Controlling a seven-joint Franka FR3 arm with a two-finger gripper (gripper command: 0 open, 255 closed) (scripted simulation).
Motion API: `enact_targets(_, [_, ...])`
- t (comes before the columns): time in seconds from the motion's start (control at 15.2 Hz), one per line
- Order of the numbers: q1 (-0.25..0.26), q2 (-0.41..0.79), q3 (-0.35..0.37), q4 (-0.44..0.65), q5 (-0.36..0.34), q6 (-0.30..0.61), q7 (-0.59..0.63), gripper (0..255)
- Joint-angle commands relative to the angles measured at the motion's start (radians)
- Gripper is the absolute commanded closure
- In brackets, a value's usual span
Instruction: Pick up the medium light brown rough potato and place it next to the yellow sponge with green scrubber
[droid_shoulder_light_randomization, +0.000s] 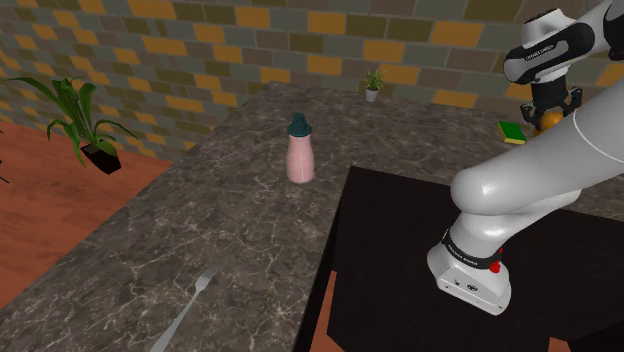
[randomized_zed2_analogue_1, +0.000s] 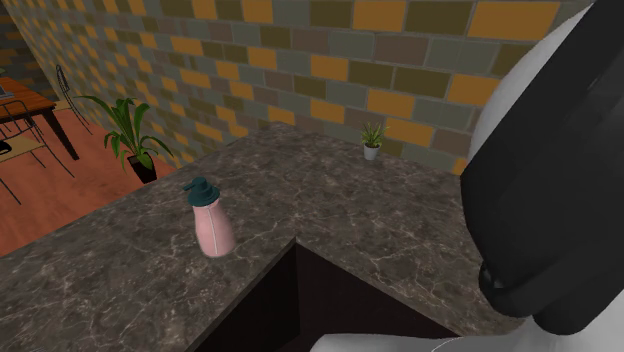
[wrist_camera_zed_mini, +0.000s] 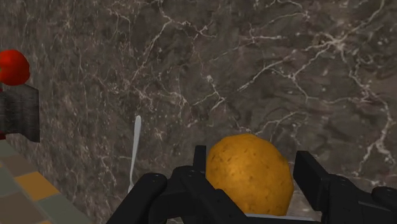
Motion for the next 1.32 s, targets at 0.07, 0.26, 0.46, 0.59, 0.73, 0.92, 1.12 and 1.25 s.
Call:
enact_targets(0.07, [-0.002,0.023,-0.016,-0.020,-0.010,0.042,0.016,255])
enact_targets(0.26, [-0.003,0.047,-0.029,-0.040,-0.019,0.082,0.036,255])
enact_targets(0.46, [-0.003,0.074,-0.041,-0.059,-0.028,0.124,0.056,255])
enact_targets(0.59, [-0.004,0.093,-0.050,-0.070,-0.033,0.152,0.069,255])
enact_targets(0.73, [-0.004,0.114,-0.058,-0.081,-0.038,0.181,0.082,255])
enact_targets(0.92, [-0.004,0.148,-0.070,-0.095,-0.045,0.225,0.103,255])
enact_targets(1.12, [-0.005,0.186,-0.082,-0.107,-0.052,0.271,0.123,255])
enact_targets(1.25, [-0.005,0.213,-0.089,-0.114,-0.056,0.302,0.137,255])
